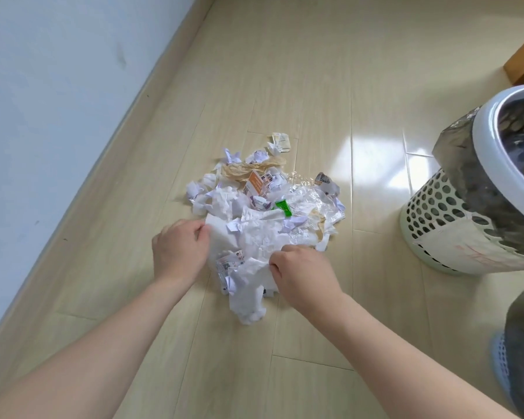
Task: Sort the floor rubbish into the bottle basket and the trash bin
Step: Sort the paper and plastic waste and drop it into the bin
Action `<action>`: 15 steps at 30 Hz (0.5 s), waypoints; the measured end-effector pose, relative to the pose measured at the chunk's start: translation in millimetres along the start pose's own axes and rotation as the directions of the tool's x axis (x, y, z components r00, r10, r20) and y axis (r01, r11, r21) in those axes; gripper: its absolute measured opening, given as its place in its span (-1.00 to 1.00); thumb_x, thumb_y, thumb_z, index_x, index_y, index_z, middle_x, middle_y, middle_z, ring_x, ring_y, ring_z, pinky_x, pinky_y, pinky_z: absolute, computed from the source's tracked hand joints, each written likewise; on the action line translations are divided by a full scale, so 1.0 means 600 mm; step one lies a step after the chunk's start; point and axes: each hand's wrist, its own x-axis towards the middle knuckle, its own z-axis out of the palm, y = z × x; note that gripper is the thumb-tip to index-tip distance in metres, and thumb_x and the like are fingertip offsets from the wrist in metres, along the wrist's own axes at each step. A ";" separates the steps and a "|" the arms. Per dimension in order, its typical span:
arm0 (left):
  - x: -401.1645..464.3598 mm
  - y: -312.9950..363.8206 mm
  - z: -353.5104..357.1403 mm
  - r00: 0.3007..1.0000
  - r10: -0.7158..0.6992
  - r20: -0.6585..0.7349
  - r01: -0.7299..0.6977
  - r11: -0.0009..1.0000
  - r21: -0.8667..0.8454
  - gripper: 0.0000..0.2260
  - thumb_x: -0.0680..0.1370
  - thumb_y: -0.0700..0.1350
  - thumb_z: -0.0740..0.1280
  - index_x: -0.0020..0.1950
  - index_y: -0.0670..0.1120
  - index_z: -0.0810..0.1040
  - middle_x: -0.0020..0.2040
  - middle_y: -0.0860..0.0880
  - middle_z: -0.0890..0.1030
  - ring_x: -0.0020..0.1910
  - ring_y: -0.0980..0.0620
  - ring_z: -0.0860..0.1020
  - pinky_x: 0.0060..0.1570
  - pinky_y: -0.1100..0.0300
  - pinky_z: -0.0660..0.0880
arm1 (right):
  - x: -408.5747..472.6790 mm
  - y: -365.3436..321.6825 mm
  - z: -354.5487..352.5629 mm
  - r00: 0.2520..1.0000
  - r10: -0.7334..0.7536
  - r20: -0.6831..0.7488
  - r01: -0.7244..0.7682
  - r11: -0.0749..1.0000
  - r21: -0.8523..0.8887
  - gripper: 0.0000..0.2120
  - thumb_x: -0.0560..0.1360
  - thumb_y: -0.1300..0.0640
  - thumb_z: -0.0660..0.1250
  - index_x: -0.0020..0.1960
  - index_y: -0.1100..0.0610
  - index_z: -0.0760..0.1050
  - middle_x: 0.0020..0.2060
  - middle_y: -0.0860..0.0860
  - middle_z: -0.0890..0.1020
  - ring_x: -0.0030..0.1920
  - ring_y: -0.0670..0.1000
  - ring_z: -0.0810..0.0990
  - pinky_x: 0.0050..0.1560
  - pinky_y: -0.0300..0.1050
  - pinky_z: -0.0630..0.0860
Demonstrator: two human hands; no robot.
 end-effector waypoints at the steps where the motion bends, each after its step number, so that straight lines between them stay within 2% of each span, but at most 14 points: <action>1: -0.006 0.000 -0.011 0.993 0.093 -0.066 -0.090 0.995 0.037 -0.80 0.57 -0.03 0.27 -0.10 -0.02 0.68 -0.07 -0.03 0.67 -0.06 -0.17 0.57 0.04 0.00 0.39 | -0.005 0.000 -0.008 0.999 -0.010 -0.034 0.010 1.000 0.001 -0.70 0.11 0.26 0.54 -0.47 0.07 0.40 -0.53 -0.05 0.41 -0.52 0.05 0.42 -0.56 -0.24 0.16; 3: -0.012 0.004 -0.032 0.964 0.225 -0.144 -0.211 0.972 0.107 -0.78 0.53 -0.01 0.26 -0.11 -0.03 0.68 -0.08 -0.02 0.68 -0.08 -0.16 0.58 0.03 0.01 0.37 | -0.015 -0.002 -0.027 0.996 0.007 -0.090 0.002 0.994 0.106 -0.82 0.32 0.21 0.45 -0.34 0.10 0.46 -0.42 -0.02 0.48 -0.41 0.07 0.48 -0.49 -0.14 0.33; 5: -0.016 0.023 -0.061 0.953 0.253 -0.164 -0.241 0.966 0.094 -0.77 0.53 -0.02 0.22 -0.19 -0.06 0.62 -0.26 0.00 0.63 -0.20 -0.15 0.55 -0.04 0.03 0.34 | -0.027 0.000 -0.062 0.988 0.144 -0.051 -0.121 0.943 0.309 -0.89 0.51 0.13 0.25 -0.19 0.12 0.44 -0.30 -0.01 0.52 -0.27 0.07 0.50 -0.32 -0.04 0.43; 7: -0.018 0.053 -0.093 0.960 0.217 -0.175 -0.225 0.974 -0.027 -0.77 0.56 -0.03 0.18 -0.21 -0.08 0.52 -0.41 0.01 0.50 -0.32 -0.13 0.46 -0.07 0.04 0.34 | -0.039 0.009 -0.101 0.966 0.256 0.039 -0.237 0.816 0.526 -0.88 0.53 0.11 0.18 -0.14 0.12 0.41 -0.28 -0.01 0.54 -0.24 0.06 0.50 -0.26 -0.02 0.43; 8: -0.020 0.074 -0.113 0.966 0.193 -0.174 -0.213 0.971 -0.106 -0.77 0.58 -0.04 0.17 -0.20 -0.08 0.48 -0.44 0.01 0.46 -0.36 -0.13 0.42 -0.09 0.04 0.34 | -0.048 0.018 -0.125 0.957 0.285 0.060 -0.265 0.769 0.581 -0.89 0.53 0.11 0.18 -0.14 0.11 0.41 -0.29 -0.01 0.55 -0.25 0.05 0.50 -0.27 -0.05 0.42; 10: -0.023 0.113 -0.144 0.975 0.166 -0.147 -0.195 0.958 -0.210 -0.78 0.63 -0.05 0.16 -0.18 -0.08 0.44 -0.43 -0.02 0.43 -0.38 -0.13 0.40 -0.16 0.05 0.34 | -0.062 0.036 -0.163 0.950 0.303 0.078 -0.288 0.749 0.597 -0.94 0.51 0.13 0.21 -0.13 0.07 0.43 -0.28 -0.04 0.58 -0.26 0.01 0.53 -0.29 -0.09 0.43; 12: -0.032 0.167 -0.174 0.984 0.165 -0.060 -0.176 0.938 -0.299 -0.79 0.64 -0.04 0.18 -0.15 -0.07 0.46 -0.38 -0.09 0.49 -0.36 -0.11 0.44 -0.25 0.06 0.35 | -0.089 0.063 -0.205 0.940 0.333 0.076 -0.307 0.723 0.619 -0.94 0.50 0.15 0.23 -0.11 0.04 0.47 -0.27 -0.07 0.60 -0.25 0.00 0.58 -0.28 -0.10 0.47; 15: -0.049 0.249 -0.198 0.983 0.180 0.043 -0.141 0.881 -0.451 -0.86 0.64 -0.09 0.22 -0.05 -0.05 0.53 -0.34 -0.04 0.56 -0.42 0.07 0.46 -0.33 0.13 0.37 | -0.131 0.104 -0.251 0.907 0.417 0.061 -0.332 0.618 0.713 -0.88 0.50 0.18 0.23 -0.07 0.00 0.51 -0.27 -0.07 0.62 -0.23 -0.02 0.64 -0.34 -0.16 0.46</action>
